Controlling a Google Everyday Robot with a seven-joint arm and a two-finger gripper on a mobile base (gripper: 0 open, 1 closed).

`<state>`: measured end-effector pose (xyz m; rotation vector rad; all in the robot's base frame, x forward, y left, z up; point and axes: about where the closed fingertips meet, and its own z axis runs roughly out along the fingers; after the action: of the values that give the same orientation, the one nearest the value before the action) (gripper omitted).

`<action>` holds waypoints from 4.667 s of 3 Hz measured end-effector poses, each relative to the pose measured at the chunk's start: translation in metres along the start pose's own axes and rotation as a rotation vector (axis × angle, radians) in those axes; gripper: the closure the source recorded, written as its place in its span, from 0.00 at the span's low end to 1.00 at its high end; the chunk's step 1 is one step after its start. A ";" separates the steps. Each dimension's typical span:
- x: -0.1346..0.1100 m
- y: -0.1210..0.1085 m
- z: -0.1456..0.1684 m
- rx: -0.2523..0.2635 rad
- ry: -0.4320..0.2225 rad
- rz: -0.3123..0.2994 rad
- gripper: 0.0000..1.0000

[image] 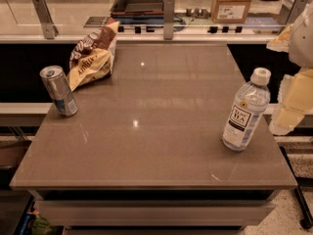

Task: Move blue plastic bottle near redbull can

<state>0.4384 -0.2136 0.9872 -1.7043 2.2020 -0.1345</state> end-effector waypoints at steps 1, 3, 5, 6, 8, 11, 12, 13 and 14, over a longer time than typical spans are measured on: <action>0.000 0.000 0.000 0.000 0.000 0.000 0.00; 0.019 -0.025 -0.011 -0.010 -0.200 0.016 0.00; 0.015 -0.043 0.018 -0.113 -0.523 0.061 0.00; 0.006 -0.036 0.028 -0.125 -0.688 0.082 0.00; 0.007 -0.008 0.048 -0.108 -0.920 0.132 0.00; -0.006 0.016 0.077 -0.114 -1.085 0.156 0.19; -0.008 0.017 0.077 -0.116 -1.086 0.152 0.41; -0.011 0.017 0.077 -0.119 -1.087 0.148 0.65; -0.013 0.017 0.077 -0.122 -1.087 0.144 0.88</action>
Offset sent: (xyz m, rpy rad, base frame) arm 0.0133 -0.0223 0.0135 0.1850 -0.0316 0.0336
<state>0.4504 -0.1859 0.9136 -1.1845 1.4748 0.7847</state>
